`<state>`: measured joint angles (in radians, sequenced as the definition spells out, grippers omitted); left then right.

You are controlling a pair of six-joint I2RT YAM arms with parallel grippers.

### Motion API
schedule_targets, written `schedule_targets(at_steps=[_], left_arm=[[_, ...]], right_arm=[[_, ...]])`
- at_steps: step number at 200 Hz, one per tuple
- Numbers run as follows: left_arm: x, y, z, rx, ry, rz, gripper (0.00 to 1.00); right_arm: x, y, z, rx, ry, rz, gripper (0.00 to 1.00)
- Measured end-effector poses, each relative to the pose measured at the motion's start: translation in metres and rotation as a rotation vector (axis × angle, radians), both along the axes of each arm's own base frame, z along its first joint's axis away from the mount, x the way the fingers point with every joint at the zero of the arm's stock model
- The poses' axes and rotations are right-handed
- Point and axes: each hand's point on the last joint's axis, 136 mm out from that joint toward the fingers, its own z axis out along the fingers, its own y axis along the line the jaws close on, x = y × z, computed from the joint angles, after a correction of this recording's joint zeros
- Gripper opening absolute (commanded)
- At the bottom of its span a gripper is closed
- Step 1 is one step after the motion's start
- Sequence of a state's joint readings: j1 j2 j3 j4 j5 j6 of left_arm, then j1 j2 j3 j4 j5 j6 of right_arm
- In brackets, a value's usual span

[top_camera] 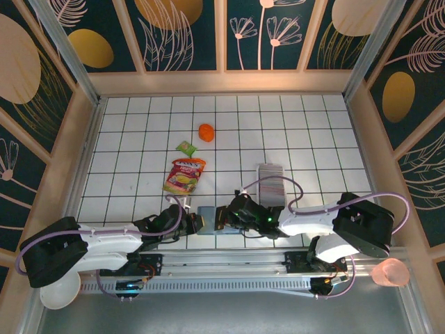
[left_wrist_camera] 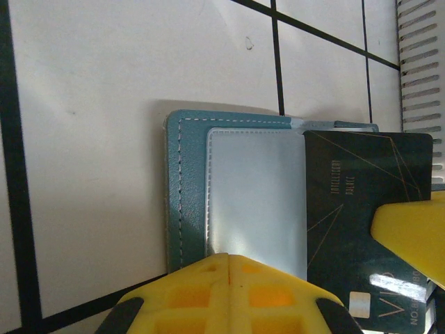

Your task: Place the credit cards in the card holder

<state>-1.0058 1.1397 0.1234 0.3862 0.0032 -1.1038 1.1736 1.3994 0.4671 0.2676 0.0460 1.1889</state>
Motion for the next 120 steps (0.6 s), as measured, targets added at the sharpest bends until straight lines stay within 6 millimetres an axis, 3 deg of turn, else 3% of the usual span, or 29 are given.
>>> schedule_targets(at_steps=[120], left_arm=[[0.0006, -0.0010, -0.0001, -0.003, -0.001, 0.000, 0.00]], right_arm=[[-0.0027, 0.0028, 0.0064, 0.093, 0.012, -0.013, 0.00]])
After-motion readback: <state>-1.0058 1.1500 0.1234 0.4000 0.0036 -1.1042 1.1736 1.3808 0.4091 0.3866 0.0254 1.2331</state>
